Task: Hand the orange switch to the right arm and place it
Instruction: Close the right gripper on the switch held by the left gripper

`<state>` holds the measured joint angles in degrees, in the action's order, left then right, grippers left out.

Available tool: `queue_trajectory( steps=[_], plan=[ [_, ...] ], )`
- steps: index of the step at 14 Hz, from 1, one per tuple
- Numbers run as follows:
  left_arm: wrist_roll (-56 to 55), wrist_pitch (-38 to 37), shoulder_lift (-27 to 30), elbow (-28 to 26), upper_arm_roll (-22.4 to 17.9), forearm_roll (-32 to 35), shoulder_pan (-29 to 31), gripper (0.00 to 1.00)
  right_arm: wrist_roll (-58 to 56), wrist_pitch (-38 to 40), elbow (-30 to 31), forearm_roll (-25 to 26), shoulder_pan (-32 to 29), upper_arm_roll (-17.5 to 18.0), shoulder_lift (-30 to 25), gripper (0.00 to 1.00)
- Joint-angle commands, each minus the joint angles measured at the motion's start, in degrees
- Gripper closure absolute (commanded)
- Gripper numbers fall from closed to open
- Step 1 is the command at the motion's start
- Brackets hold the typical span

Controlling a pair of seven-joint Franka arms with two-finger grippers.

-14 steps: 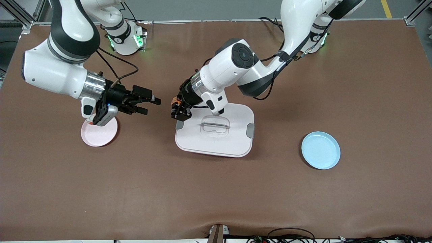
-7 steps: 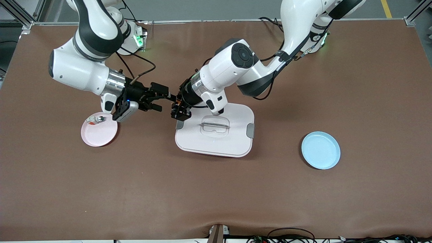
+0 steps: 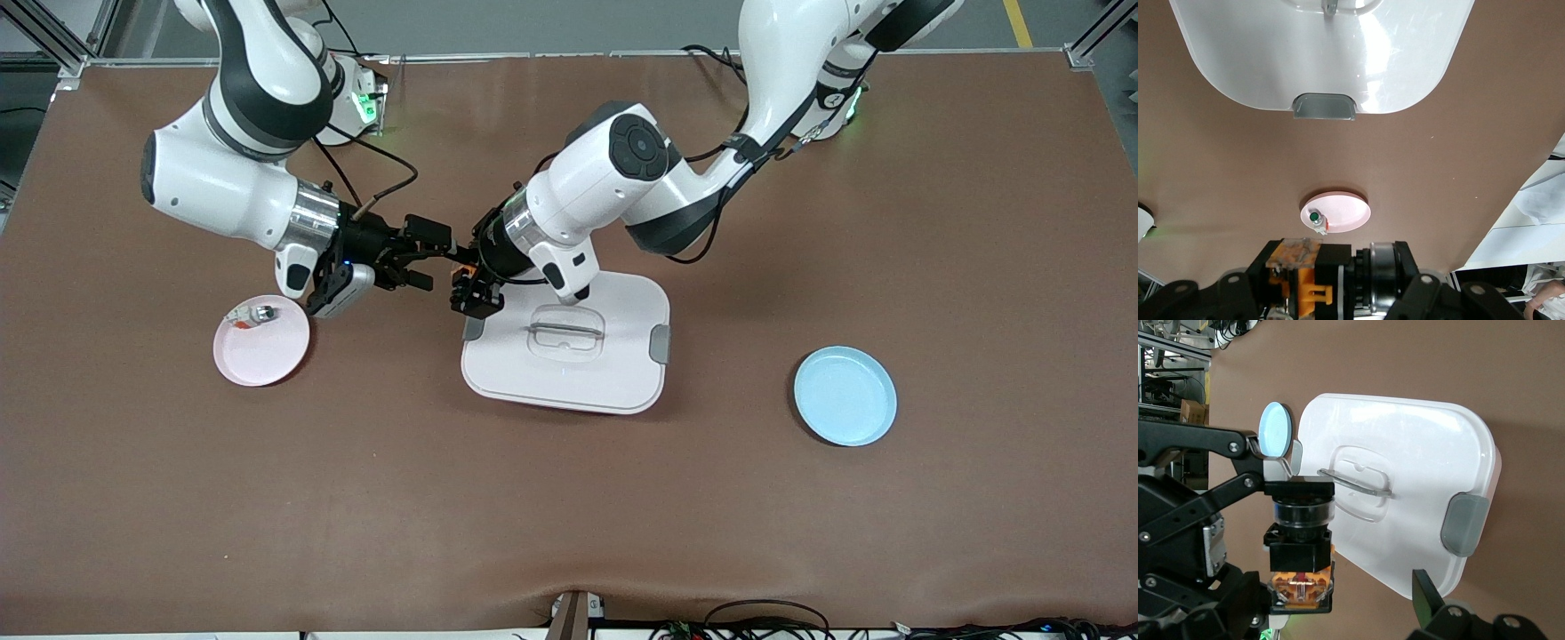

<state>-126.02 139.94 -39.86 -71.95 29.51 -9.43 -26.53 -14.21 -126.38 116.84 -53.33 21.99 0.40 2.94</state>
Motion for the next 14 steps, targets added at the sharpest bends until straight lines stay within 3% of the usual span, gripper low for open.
queue_trajectory(
  steps=[1, 5, 9, 11, 12, 14],
  plan=[
    [0.1, 0.2, -0.8, 1.6, -0.2, -1.0, -0.5, 1.00, -0.2, -0.9, 1.0, -1.7, 1.0, -0.6, -0.3, 0.00],
    [0.1, 0.2, -0.8, 1.6, -0.2, -1.1, -0.5, 1.00, -0.1, -0.8, 0.8, -1.7, 1.1, -0.5, -0.2, 0.00],
    [0.1, 0.1, -0.8, 1.5, -0.2, -1.0, -0.5, 1.00, 0.8, -1.0, 0.8, -1.7, 1.9, -0.6, 0.1, 0.32],
    [0.2, 0.1, -0.7, 1.5, -0.2, -1.0, -0.4, 1.00, 1.2, -1.0, 0.8, -1.7, 2.2, -0.6, 0.1, 0.35],
    [0.2, 0.1, -0.8, 1.5, -0.2, -1.0, -0.4, 1.00, 1.4, -1.0, 0.8, -1.7, 2.2, -0.6, 0.1, 0.42],
    [0.4, 0.1, -0.8, 1.5, -0.2, -1.0, -0.5, 1.00, 1.5, -1.0, 0.7, -1.7, 2.3, -0.6, 0.2, 0.76]
  ],
)
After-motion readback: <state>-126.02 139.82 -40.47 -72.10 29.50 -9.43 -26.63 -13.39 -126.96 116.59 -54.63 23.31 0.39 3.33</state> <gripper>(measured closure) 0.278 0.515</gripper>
